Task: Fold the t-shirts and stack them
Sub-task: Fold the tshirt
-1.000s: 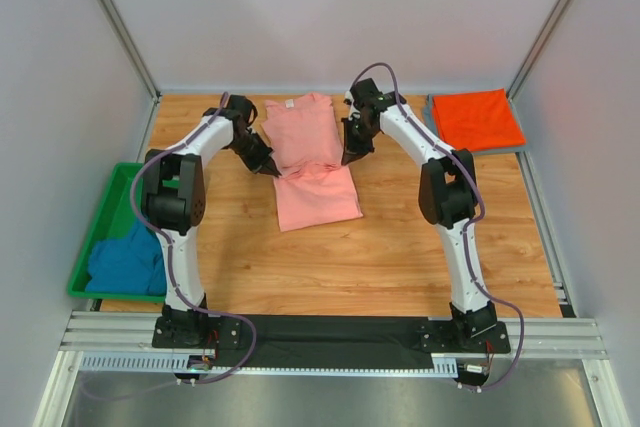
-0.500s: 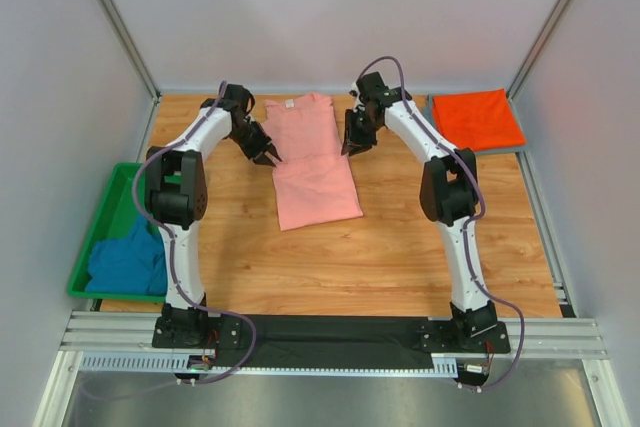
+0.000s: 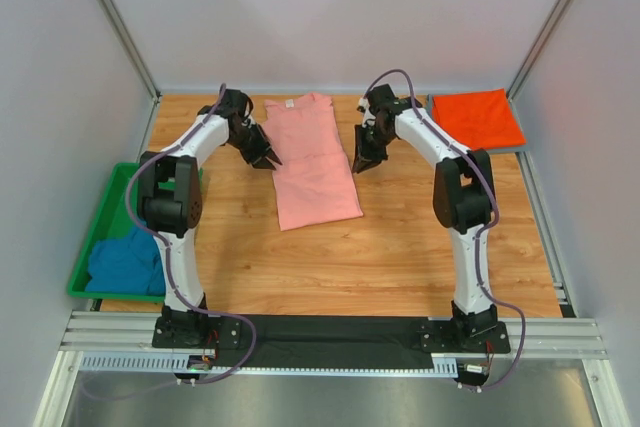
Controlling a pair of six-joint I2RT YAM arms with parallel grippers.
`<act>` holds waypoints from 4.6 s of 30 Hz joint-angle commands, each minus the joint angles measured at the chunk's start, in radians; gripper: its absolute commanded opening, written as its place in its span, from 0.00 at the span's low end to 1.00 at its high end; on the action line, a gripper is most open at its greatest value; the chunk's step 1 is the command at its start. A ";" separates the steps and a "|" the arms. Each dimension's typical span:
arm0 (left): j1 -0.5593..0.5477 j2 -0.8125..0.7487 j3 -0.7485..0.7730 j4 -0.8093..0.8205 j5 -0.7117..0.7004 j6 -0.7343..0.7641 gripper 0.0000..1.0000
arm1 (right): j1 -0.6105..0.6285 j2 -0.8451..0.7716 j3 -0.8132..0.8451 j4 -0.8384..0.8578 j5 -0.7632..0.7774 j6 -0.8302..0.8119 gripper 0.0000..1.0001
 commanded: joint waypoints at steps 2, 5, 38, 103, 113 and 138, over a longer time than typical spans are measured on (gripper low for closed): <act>-0.005 0.052 0.026 0.055 0.056 0.070 0.33 | 0.004 -0.108 -0.126 0.040 -0.097 -0.030 0.18; -0.003 0.106 0.075 0.017 0.036 0.096 0.33 | 0.006 -0.148 -0.212 0.076 -0.111 -0.034 0.21; -0.111 -0.252 -0.411 0.049 0.042 0.148 0.57 | 0.007 -0.133 -0.386 0.116 -0.120 0.001 0.46; -0.260 -0.568 -0.992 0.173 0.094 -0.046 0.47 | 0.213 -0.639 -1.170 0.407 -0.098 0.259 0.30; -0.260 -0.560 -1.011 0.218 0.096 -0.065 0.39 | 0.214 -0.629 -1.202 0.435 -0.098 0.239 0.26; -0.278 -0.724 -1.043 0.193 0.086 -0.169 0.00 | 0.217 -0.735 -1.188 0.387 -0.109 0.257 0.00</act>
